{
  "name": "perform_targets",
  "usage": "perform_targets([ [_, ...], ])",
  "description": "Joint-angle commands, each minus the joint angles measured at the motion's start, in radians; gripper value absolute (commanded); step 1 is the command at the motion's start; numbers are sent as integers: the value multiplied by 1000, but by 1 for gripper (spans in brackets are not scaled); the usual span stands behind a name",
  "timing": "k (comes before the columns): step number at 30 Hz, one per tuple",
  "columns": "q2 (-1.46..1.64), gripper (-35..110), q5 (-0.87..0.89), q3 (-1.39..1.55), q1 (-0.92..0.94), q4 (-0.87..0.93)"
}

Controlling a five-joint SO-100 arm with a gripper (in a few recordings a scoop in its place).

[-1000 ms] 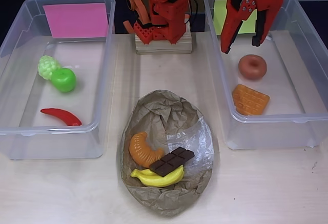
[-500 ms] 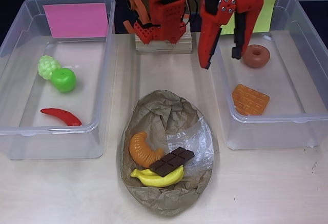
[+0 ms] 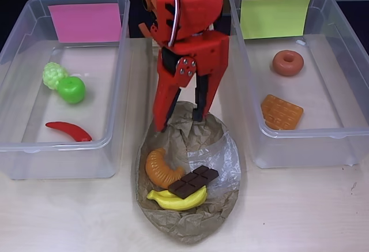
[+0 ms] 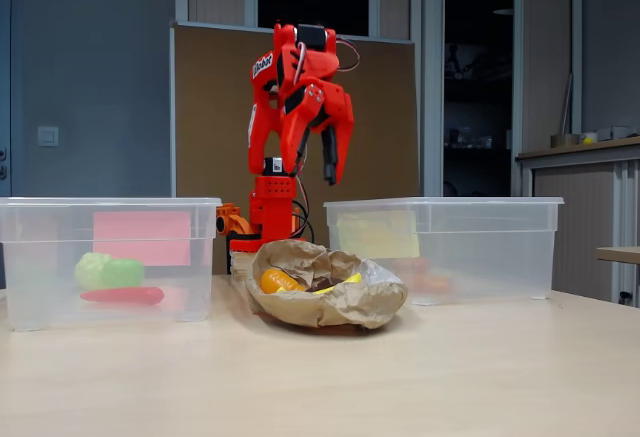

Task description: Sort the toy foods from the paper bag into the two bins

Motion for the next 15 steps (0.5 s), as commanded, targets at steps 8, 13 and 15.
perform_targets([
  [8,-232,38,-267,-52,9,-201],
  [13,-295,38,-314,-52,25,-239],
  [15,-314,38,-334,-54,29,-241],
])
